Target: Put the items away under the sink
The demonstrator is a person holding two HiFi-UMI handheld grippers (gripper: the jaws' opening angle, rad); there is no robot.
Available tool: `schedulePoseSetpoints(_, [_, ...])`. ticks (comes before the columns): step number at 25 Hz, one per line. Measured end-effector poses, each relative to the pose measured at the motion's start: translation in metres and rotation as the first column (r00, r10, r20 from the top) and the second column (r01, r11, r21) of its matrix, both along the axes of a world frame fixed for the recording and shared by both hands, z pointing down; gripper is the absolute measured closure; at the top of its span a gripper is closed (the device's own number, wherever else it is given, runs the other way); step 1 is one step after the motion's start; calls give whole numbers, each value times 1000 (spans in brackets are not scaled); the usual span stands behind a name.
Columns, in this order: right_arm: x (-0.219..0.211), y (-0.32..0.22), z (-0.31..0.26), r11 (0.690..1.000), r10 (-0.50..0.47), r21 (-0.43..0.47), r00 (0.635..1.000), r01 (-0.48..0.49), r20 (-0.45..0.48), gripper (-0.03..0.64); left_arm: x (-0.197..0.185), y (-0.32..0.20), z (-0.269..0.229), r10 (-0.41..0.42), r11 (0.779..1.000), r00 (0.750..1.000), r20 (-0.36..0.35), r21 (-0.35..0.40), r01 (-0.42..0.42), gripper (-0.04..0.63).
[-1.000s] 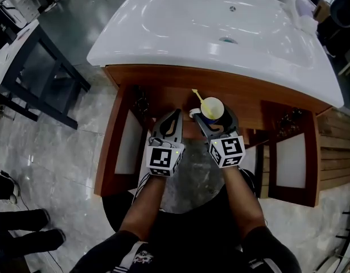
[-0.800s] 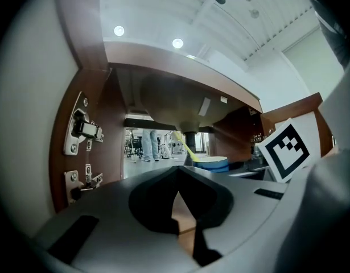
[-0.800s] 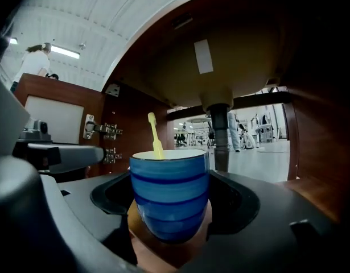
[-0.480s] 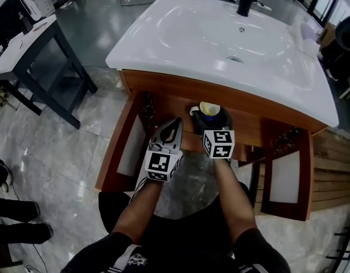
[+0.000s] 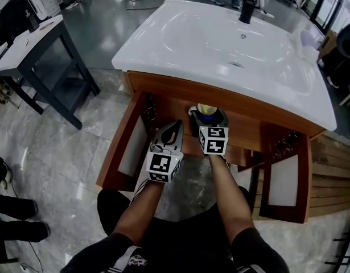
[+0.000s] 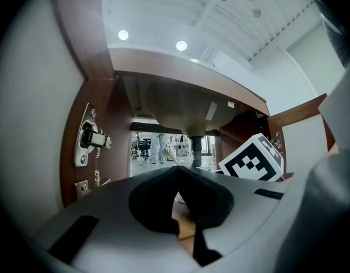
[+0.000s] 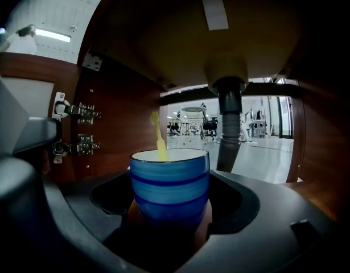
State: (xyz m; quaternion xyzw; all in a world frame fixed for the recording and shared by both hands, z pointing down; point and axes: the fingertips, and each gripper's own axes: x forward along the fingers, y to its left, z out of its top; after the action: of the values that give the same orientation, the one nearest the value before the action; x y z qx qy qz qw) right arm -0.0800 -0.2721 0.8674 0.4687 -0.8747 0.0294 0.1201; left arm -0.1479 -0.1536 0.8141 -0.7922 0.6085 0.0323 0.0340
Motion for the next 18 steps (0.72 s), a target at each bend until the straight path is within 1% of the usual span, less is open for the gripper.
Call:
schedulePoseSetpoints(2, [0, 2, 2, 1000, -2, 4, 1000, 2, -12, 215, 0, 3, 0, -4, 1000, 1000, -2, 1, 4, 595])
schedulePoseSetpoints(5, [2, 3, 2, 1000, -3, -9, 1000, 3, -8, 215, 1, 4, -2, -3, 1000, 1000, -1, 5, 3, 595])
schedulePoseSetpoints(8, [7, 5, 6, 999, 0, -47, 1000, -1, -9, 215, -2, 5, -4, -40, 999, 999, 6, 14, 40, 595])
schedulePoseSetpoints(10, [9, 6, 8, 998, -4, -56, 999, 2, -32, 215, -3, 5, -3, -61, 998, 998, -2, 9, 61, 595])
schedulePoseSetpoints(13, [9, 8, 11, 998, -16, -54, 998, 13, -53, 215, -2, 4, 1, -55, 998, 998, -6, -7, 55, 595])
schedulePoseSetpoints(18, [17, 20, 6, 1000, -15, -19, 1000, 14, -16, 213, 2, 3, 9, -41, 998, 999, 2, -47, 41, 595])
